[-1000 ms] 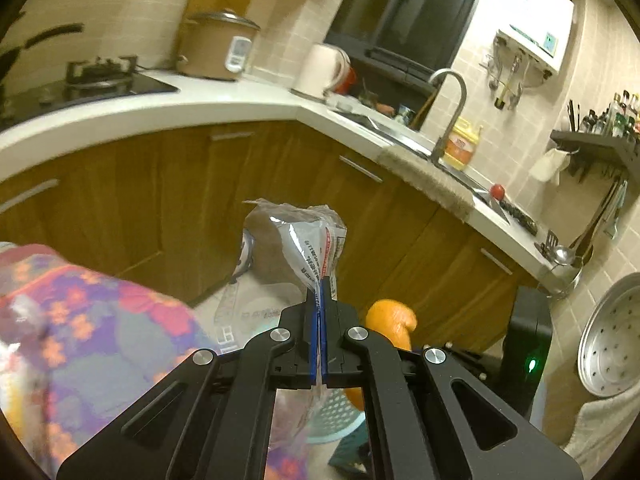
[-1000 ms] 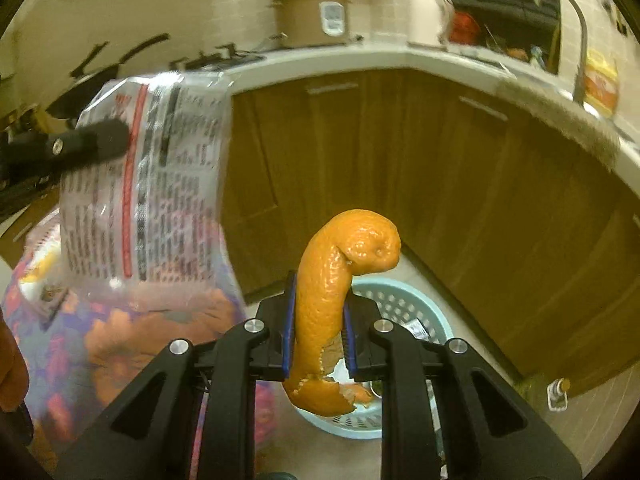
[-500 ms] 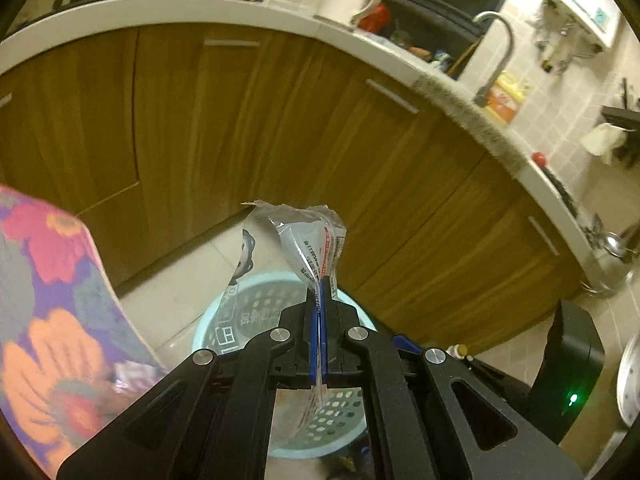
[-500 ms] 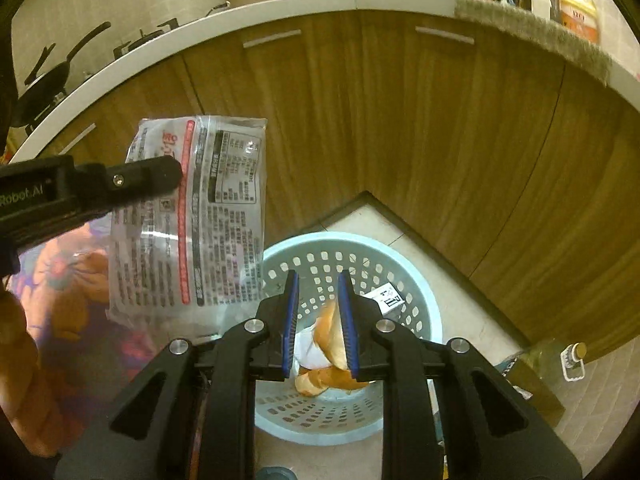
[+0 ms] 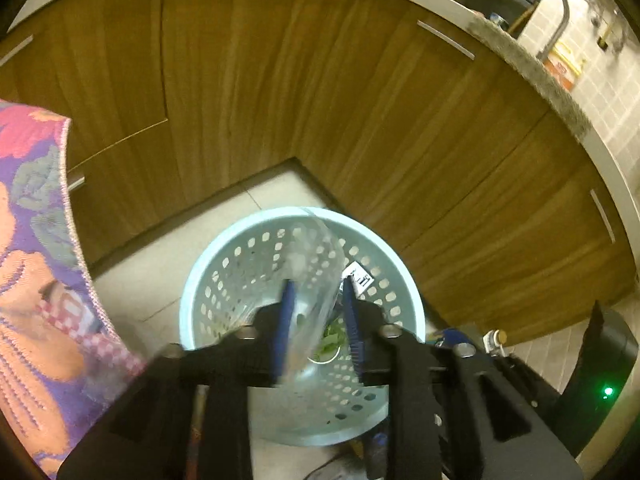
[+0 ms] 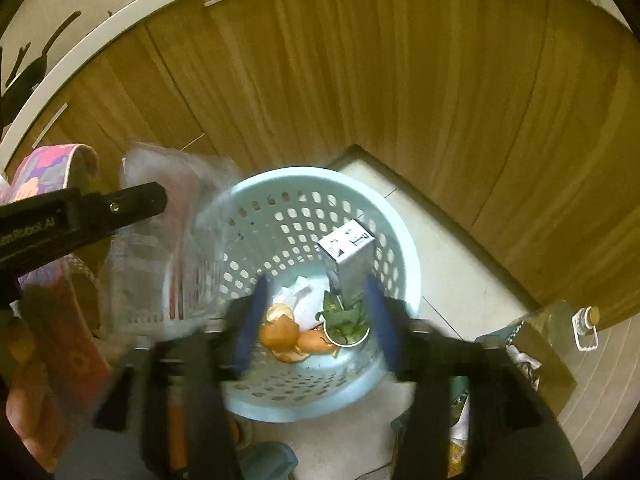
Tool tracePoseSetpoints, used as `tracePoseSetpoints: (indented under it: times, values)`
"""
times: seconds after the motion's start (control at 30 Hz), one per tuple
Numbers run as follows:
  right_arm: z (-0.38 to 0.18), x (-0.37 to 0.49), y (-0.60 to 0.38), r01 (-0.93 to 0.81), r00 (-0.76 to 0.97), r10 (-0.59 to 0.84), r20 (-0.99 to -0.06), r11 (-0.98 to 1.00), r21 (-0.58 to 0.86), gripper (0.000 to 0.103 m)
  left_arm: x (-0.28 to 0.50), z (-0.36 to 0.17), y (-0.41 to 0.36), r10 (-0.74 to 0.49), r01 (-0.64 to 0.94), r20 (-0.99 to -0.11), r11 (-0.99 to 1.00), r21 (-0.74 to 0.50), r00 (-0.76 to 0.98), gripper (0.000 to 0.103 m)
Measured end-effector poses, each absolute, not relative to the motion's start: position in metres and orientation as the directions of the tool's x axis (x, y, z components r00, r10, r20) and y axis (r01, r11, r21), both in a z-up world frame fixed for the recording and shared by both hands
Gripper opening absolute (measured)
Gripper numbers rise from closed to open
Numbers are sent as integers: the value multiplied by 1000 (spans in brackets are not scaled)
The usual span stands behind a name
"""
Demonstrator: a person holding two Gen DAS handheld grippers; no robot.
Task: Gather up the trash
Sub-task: 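Open both grippers above the basket to drop the peel and wrapper, then move both grippers back over the table toward the bottle and snack bag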
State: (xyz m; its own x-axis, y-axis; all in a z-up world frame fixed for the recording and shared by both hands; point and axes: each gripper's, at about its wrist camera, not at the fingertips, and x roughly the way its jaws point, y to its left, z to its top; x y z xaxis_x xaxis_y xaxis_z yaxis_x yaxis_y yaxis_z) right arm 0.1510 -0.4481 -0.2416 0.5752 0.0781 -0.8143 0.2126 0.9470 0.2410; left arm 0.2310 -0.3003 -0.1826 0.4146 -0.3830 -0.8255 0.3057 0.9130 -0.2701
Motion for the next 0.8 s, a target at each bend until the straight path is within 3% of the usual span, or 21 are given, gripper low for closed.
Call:
tracePoseSetpoints:
  times: [0.07, 0.23, 0.8]
  values:
    - [-238, 150, -449, 221, 578, 74, -812, 944, 243, 52, 230, -181, -301, -393, 316, -827, 907, -277, 403, 24]
    - [-218, 142, -450, 223, 610, 73, -789, 940, 260, 52, 224, -169, -296, -436, 342, -808, 887, -311, 396, 38]
    - [-124, 122, -411, 157, 705, 64, -706, 957, 244, 52, 177, -77, -241, -536, 381, -679, 842, -383, 502, 38]
